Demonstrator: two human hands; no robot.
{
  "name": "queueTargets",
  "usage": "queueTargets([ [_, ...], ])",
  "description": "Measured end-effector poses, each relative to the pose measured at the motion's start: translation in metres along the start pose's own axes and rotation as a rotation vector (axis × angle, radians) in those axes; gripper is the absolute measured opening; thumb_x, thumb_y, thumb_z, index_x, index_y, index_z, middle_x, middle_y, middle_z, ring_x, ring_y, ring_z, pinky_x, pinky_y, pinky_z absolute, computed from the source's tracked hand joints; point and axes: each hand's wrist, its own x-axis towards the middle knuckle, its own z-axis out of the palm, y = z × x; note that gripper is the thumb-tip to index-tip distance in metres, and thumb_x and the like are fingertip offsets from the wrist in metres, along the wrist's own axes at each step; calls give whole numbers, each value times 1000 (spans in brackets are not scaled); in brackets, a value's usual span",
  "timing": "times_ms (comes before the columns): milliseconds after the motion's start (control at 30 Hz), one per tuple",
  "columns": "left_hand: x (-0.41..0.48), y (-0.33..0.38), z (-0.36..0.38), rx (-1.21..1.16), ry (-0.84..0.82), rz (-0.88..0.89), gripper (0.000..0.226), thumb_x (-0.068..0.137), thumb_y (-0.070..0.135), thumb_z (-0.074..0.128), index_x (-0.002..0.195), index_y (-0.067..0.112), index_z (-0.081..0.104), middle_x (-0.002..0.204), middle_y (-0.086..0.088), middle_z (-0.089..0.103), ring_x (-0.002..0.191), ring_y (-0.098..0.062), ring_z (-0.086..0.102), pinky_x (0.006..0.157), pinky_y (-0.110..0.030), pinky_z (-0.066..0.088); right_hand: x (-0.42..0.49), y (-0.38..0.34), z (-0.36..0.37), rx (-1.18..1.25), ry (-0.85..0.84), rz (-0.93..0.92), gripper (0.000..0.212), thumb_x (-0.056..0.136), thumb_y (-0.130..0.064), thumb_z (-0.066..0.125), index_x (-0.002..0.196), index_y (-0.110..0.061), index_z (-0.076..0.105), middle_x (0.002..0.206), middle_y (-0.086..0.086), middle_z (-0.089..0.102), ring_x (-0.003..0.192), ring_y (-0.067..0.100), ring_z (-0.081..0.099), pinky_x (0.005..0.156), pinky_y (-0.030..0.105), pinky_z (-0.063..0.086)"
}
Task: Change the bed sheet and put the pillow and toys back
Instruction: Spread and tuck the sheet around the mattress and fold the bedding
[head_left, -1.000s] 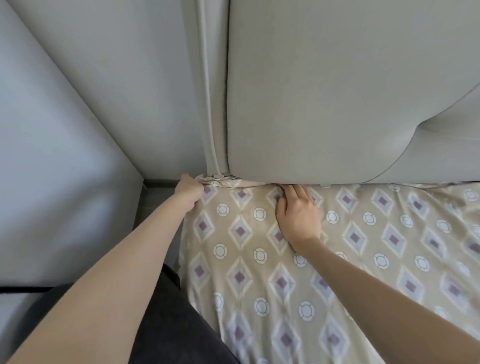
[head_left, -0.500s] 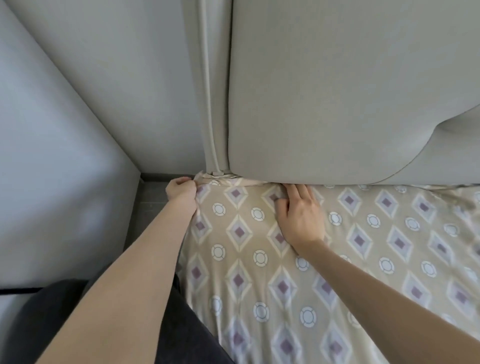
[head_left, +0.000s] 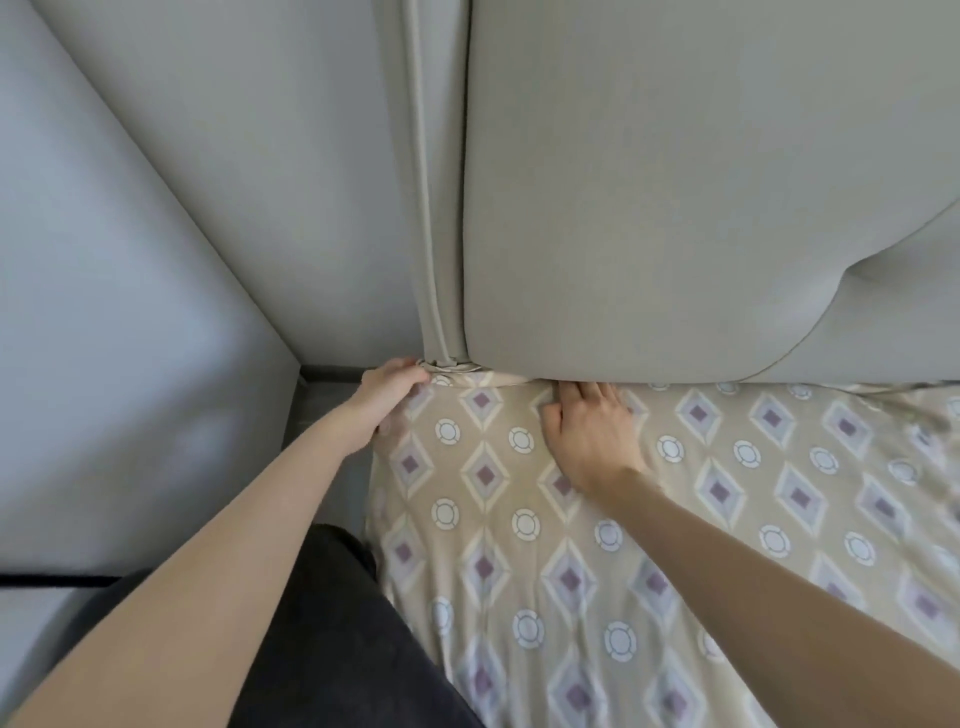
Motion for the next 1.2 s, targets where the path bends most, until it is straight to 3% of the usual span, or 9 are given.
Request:
queueTargets([
  [67, -5, 0, -12, 52, -104, 47, 42, 89, 37, 61, 130, 30, 51, 123, 0, 57, 108, -17, 56, 90, -30, 46, -9, -3, -4, 50, 52, -83, 28, 90, -14, 47, 111, -3, 63, 113, 13, 62, 113, 30, 53, 98, 40, 45],
  [133, -5, 2, -20, 70, -148, 85, 51, 89, 41, 62, 137, 37, 43, 127, 7, 52, 112, -13, 52, 87, -26, 44, -15, -6, -2, 54, 86, -256, 34, 85, -3, 61, 118, -1, 64, 116, 13, 66, 111, 30, 61, 96, 41, 51],
  [233, 3, 8, -24, 244, -93, 175, 35, 90, 38, 62, 123, 27, 57, 125, 3, 56, 112, -14, 52, 87, -24, 42, -13, -7, -1, 44, 34, -363, 46, 87, -4, 60, 132, -5, 56, 129, 10, 61, 119, 28, 57, 105, 38, 43],
  [433, 16, 11, -19, 679, 79, 355, 14, 92, 31, 58, 79, 27, 57, 76, 10, 61, 93, -21, 60, 75, -30, 45, -6, -12, -3, 39, -80, -286, 53, 92, -21, 44, 144, -17, 40, 138, 0, 49, 127, 21, 43, 106, 30, 35],
  [633, 26, 10, -16, 840, 56, 383, 14, 93, 33, 56, 96, 20, 61, 107, -2, 66, 105, -26, 59, 90, -40, 47, 2, -25, -1, -2, -118, -231, 56, 88, -24, 43, 144, -19, 40, 136, 1, 51, 121, 22, 46, 97, 29, 39],
  [867, 26, 11, -11, 1022, 66, 428, 29, 97, 39, 47, 106, 13, 57, 109, -11, 63, 103, -34, 58, 84, -40, 47, 14, -42, 2, -118, -183, -161, 44, 88, -27, 37, 128, -15, 52, 118, 6, 60, 102, 26, 56, 71, 29, 37],
  [967, 22, 14, -8, 1102, 97, 432, 26, 98, 34, 43, 106, 12, 54, 108, -13, 62, 101, -35, 57, 77, -36, 43, 11, -47, 2, -126, -175, -154, 46, 90, -26, 35, 133, -13, 48, 129, 7, 54, 115, 26, 50, 93, 32, 40],
  [1067, 17, 8, -7, 1077, 132, 416, 21, 97, 26, 41, 106, 12, 55, 107, -12, 62, 99, -33, 57, 72, -34, 40, -7, -50, 3, -134, -123, -243, 51, 96, -19, 32, 146, -10, 32, 144, 6, 39, 129, 24, 37, 116, 32, 19],
  [1200, 16, 9, -7, 1109, 140, 394, 18, 95, 20, 43, 106, 11, 54, 109, -14, 61, 101, -34, 56, 73, -35, 39, -8, -61, 2, -124, -127, -363, 58, 92, -5, 27, 149, -9, 24, 149, 4, 31, 137, 21, 31, 120, 31, 12],
])
